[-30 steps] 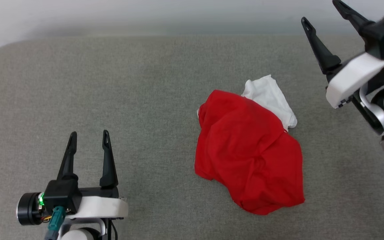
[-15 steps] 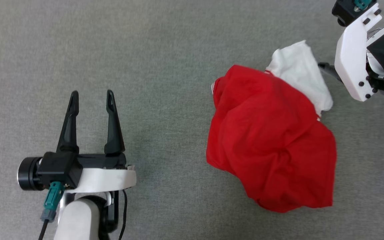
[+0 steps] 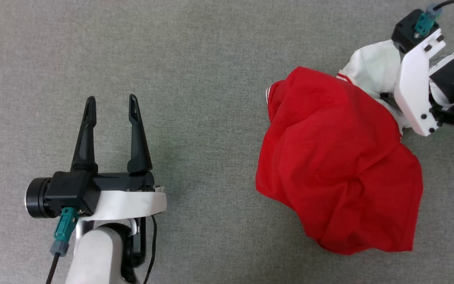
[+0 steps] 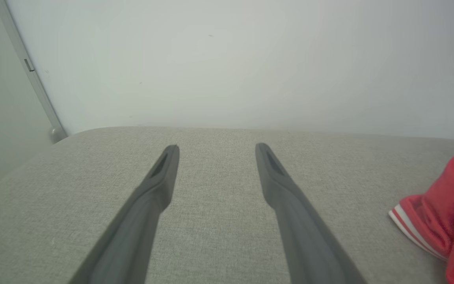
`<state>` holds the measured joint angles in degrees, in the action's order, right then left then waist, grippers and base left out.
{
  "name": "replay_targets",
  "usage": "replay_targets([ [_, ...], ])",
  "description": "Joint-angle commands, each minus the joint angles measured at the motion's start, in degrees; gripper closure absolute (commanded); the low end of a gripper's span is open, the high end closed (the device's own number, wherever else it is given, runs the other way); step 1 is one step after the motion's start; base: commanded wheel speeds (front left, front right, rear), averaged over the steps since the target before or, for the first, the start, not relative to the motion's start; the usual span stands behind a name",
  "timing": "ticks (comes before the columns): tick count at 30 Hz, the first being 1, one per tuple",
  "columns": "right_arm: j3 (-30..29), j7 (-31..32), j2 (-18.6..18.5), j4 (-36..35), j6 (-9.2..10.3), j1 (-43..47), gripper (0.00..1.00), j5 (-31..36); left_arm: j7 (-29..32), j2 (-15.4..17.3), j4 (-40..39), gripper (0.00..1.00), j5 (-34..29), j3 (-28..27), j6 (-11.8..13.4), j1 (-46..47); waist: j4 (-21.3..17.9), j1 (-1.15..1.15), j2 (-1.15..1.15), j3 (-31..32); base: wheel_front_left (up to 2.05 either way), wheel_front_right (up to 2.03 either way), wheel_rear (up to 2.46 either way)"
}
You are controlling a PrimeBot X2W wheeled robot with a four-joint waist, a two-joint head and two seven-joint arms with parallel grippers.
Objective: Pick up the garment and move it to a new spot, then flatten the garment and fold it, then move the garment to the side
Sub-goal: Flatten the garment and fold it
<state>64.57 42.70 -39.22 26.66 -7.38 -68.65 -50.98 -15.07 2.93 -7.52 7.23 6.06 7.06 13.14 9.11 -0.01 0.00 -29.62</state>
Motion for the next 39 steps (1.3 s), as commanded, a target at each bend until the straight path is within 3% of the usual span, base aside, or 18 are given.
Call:
replay_targets([
  [1,3.9,-0.9,1.7,1.4,-0.2,5.3,1.0,-0.5,-0.2,-0.1,0.3,0.0,-0.3,-0.2,-0.1,-0.4,-0.7,0.01,0.0,1.3,0.0,0.0,0.0],
  [6,1.8,-10.9,-1.8,-1.0,-0.11,1.8,1.0,-1.8,-0.2,-0.1,1.3,0.0,-0.7,-0.5,-0.5,-1.8,-1.6,0.01,0.0,5.9,0.0,0.0,0.0],
  [10,2.2,-18.2,-6.9,-4.9,-0.11,3.9,1.0,-1.9,-0.2,-0.1,1.9,0.0,-1.1,-1.2,-0.7,-4.1,-2.6,0.01,0.0,10.2,0.0,0.0,0.0],
  [16,-0.1,-26.0,-16.2,-9.5,-0.1,13.2,1.0,-4.4,-0.2,-0.1,2.0,0.0,-1.4,-2.4,-0.6,-8.1,-4.9,0.01,0.0,15.4,0.0,0.0,0.0],
  [20,-3.3,-30.0,-20.3,-9.3,-0.11,23.9,1.0,-8.5,-0.2,-0.1,2.0,0.0,-1.6,-2.7,-0.6,-10.5,-6.2,0.01,0.0,17.6,0.0,0.0,0.0],
  [25,-5.3,-32.4,-21.0,-5.8,-0.11,34.9,1.0,-11.4,-0.2,-0.1,1.8,0.0,-1.9,-3.1,-0.9,-11.9,-7.4,0.01,0.0,18.2,0.0,0.0,0.0],
  [31,-6.4,-34.0,-15.5,3.2,-0.08,47.1,1.0,-14.1,-0.2,0.0,2.2,0.0,-2.1,-3.0,-1.2,-11.3,-7.6,0.01,0.0,17.8,0.0,0.0,0.0],
  [34,-8.4,-36.3,-12.7,5.1,-0.05,48.1,1.0,-14.1,-0.2,-0.1,2.5,0.0,-2.3,-3.3,-1.4,-11.2,-7.8,0.01,0.0,17.9,0.0,0.0,0.0],
  [35,-9.1,-37.2,-12.2,5.2,-0.05,47.7,0.82,-13.8,-0.2,0.0,2.6,0.0,-2.4,-3.5,-1.5,-11.4,-8.0,0.01,0.0,18.1,0.0,0.0,0.0],
  [37,-11.0,-39.6,-12.2,5.2,-0.06,46.2,0.0,-11.8,-0.2,0.0,2.8,0.0,-2.5,-3.7,-1.6,-11.9,-8.1,0.01,0.0,18.7,0.0,0.0,0.0],
  [39,-12.7,-41.9,-12.7,4.6,-0.1,44.8,0.0,-9.6,-0.2,-0.1,3.1,0.0,-2.5,-3.7,-1.7,-12.4,-8.2,0.01,0.0,19.4,0.0,0.0,0.0],
])
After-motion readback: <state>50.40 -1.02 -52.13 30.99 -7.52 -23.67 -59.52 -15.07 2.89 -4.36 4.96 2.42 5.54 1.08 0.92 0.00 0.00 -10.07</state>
